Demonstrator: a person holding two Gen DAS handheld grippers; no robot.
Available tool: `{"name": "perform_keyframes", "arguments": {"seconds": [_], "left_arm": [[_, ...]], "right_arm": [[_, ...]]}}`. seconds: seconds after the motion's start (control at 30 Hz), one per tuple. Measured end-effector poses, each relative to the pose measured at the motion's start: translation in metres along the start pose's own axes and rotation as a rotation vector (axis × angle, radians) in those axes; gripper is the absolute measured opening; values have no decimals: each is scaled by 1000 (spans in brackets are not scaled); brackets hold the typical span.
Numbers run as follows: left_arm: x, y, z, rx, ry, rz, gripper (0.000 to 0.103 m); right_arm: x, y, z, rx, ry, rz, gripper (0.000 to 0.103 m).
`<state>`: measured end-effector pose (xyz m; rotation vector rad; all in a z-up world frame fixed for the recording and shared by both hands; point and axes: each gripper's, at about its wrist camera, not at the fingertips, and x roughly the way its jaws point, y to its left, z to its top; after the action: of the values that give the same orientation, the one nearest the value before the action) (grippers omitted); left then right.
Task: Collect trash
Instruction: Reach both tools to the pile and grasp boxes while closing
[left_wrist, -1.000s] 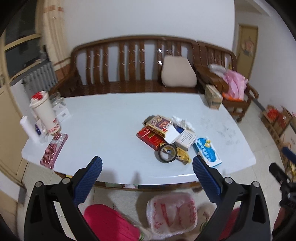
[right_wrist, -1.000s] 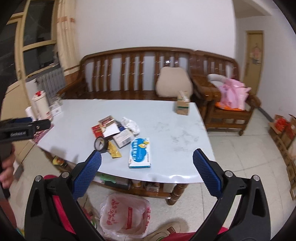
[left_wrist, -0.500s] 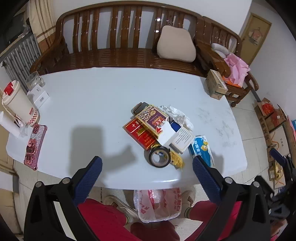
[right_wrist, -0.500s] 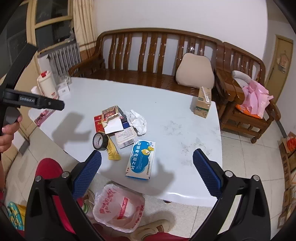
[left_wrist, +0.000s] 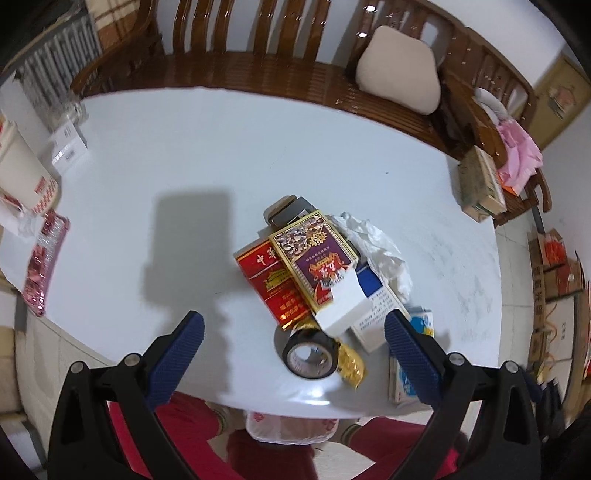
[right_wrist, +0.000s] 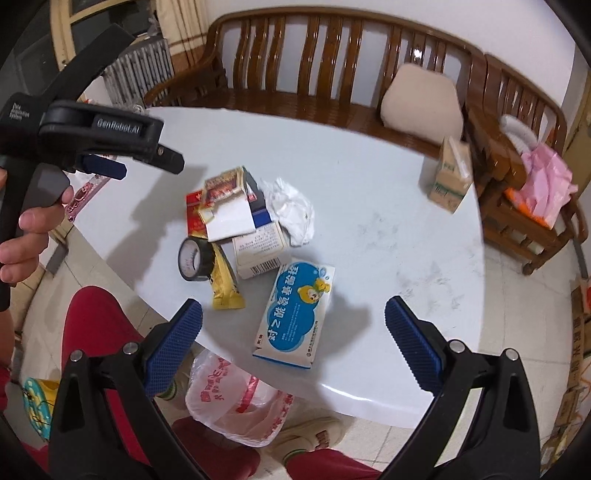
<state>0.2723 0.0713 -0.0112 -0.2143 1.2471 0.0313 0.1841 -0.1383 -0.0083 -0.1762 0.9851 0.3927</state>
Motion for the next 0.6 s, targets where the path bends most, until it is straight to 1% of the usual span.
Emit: {"name": "perform_keyframes", "arguments": {"seconds": [0.1, 0.23, 0.33, 0.43, 0.6], "left_arm": [[19, 0, 8, -27, 29, -1, 96], [43, -1, 18, -53, 59, 3, 96], [57, 2, 27, -84, 80, -13, 96], [68, 2, 33, -103, 87, -13, 96], [82, 4, 39, -131, 105, -14, 96]], "right_arm": [[20, -1, -1, 11, 40, 4, 97], [43, 2, -4, 1, 71, -5, 97], [58, 4, -6, 2, 91, -13, 97], [71, 1, -8, 16, 108, -10, 97], [88, -1, -11, 27, 123, -34, 97]]}}
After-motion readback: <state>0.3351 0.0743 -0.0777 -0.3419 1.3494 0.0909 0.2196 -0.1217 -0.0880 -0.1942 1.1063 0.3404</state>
